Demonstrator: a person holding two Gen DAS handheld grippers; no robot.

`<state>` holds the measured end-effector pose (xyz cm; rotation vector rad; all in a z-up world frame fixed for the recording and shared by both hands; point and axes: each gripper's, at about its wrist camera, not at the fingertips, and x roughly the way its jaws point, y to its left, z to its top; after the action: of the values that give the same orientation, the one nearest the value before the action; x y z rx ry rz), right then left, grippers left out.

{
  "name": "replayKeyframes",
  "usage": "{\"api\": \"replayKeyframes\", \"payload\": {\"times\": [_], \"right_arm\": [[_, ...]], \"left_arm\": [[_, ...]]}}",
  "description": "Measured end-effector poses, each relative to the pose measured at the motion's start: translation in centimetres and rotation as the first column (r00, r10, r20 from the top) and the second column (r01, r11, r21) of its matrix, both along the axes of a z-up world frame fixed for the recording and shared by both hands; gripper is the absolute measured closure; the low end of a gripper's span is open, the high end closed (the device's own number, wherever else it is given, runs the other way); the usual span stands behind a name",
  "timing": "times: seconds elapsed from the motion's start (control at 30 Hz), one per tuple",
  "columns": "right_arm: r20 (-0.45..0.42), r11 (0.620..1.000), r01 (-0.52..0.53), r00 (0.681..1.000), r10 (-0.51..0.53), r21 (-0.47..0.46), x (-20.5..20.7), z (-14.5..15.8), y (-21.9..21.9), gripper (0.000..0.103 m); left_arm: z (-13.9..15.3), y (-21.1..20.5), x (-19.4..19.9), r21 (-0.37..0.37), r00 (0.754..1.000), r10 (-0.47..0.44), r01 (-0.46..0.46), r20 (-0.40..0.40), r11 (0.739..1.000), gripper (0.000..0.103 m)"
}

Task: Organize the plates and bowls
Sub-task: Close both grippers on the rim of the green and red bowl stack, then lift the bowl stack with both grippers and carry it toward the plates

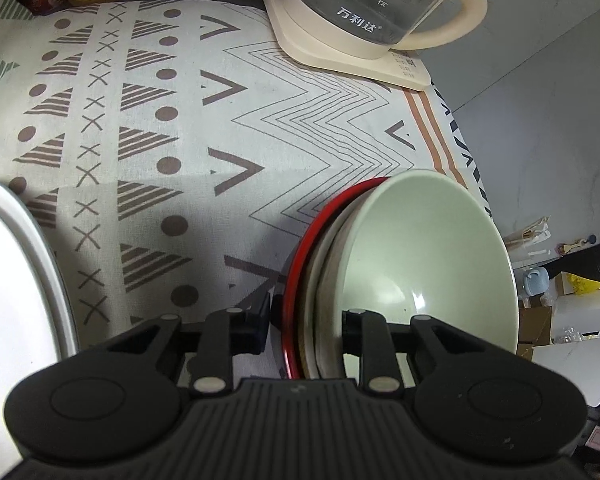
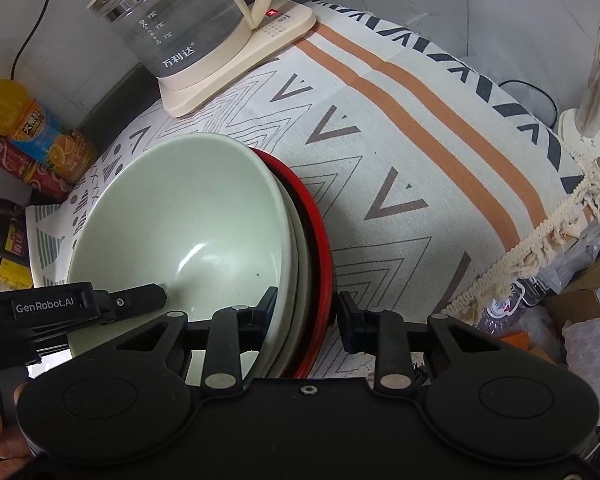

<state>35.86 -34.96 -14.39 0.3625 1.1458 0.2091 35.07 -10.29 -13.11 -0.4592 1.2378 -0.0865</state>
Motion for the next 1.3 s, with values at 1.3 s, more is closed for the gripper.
{"api": "replayKeyframes", "payload": {"times": [1.3], "right_arm": [[0.159, 0.969, -0.246, 0.957, 0.243, -0.006, -4.4, 6.8, 10.4, 0.075]], "left_arm": [[6.8, 10.9, -10.9, -0.004, 0.943, 0.299, -0.302, 0.147, 0.953, 0.079]]}}
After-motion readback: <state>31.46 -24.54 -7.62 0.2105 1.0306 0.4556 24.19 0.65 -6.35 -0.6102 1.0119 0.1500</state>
